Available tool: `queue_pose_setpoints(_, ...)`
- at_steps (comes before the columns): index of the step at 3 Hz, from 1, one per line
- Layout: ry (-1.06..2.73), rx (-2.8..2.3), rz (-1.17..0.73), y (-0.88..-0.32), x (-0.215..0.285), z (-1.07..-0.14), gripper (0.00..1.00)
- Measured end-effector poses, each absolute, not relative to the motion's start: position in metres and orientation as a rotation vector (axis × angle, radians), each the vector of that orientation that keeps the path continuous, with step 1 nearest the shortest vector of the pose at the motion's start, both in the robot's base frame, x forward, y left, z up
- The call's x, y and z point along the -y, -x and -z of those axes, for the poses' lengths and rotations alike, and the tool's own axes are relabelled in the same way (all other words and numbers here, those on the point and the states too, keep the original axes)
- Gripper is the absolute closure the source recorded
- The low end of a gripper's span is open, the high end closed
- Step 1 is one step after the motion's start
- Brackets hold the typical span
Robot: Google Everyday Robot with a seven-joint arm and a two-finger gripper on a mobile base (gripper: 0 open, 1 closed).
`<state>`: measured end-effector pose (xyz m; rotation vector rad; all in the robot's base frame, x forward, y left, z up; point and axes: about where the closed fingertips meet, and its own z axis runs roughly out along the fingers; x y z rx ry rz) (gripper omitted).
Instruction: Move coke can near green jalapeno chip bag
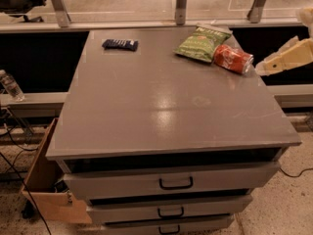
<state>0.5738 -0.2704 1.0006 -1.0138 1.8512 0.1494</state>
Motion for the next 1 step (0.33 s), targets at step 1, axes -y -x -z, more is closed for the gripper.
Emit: queue_pose_setpoints(1,0.958,-1.856,-0.129,-0.5456,0.3017,-1.0042,0.0)
